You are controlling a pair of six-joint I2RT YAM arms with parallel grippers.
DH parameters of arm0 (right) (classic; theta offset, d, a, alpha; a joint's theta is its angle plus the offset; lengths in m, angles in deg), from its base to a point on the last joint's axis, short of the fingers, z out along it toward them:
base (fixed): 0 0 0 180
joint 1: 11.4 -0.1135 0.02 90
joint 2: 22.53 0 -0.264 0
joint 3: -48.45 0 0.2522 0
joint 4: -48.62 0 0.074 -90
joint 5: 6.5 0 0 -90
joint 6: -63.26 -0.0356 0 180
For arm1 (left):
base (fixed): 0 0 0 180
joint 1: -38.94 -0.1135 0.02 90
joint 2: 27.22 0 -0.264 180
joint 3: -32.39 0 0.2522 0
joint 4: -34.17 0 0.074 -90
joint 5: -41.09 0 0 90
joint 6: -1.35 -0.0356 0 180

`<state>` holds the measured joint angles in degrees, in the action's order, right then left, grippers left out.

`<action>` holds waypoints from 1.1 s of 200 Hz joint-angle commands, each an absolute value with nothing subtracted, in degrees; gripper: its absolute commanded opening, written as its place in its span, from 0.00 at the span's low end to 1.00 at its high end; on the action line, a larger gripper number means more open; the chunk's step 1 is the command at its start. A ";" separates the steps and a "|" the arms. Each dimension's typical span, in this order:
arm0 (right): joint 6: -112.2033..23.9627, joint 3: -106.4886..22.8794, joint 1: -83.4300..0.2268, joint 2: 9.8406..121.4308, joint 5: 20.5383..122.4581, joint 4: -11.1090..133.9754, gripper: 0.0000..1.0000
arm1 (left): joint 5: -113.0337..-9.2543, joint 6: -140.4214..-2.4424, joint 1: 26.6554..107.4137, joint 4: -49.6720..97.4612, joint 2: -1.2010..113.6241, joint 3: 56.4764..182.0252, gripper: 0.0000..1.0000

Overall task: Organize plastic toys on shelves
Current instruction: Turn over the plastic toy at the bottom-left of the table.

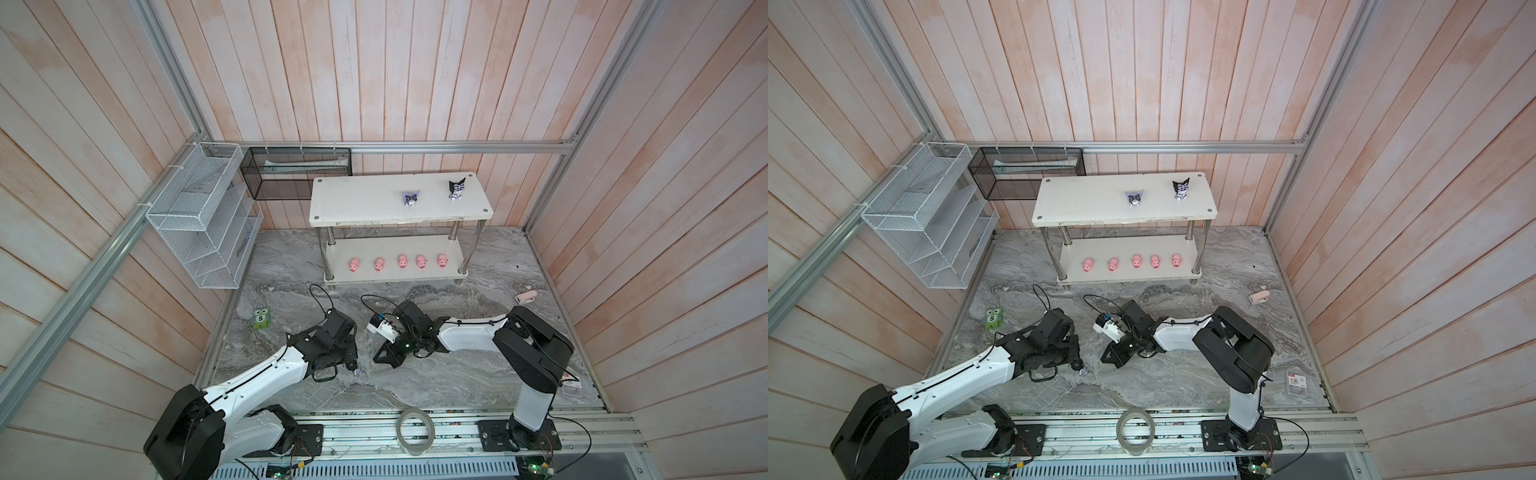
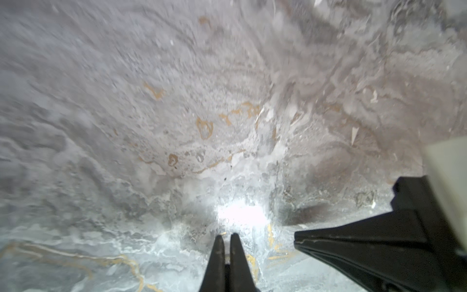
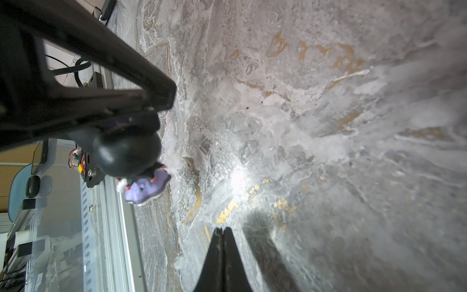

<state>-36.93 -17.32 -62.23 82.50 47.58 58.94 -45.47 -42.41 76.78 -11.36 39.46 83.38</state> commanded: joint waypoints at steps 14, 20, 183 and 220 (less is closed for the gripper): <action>-35.97 -15.97 -60.95 82.81 46.90 57.99 0.02 | -33.33 -43.98 76.89 -21.53 41.83 90.75 0.00; -36.03 -15.94 -60.80 82.77 46.91 57.92 0.02 | -31.44 -44.09 76.88 -23.05 42.47 91.77 0.00; -35.97 -13.64 -55.19 84.12 46.25 56.07 0.01 | -5.86 -35.93 76.10 -20.26 48.41 91.91 0.00; -36.31 -13.47 -54.73 84.61 46.06 55.55 0.01 | -2.60 -34.34 76.19 -18.82 50.15 91.31 0.00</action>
<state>-36.93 -14.15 -55.17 83.16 46.99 56.36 -7.53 -36.49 76.37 -21.78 49.49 92.08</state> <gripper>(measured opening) 0.042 0.048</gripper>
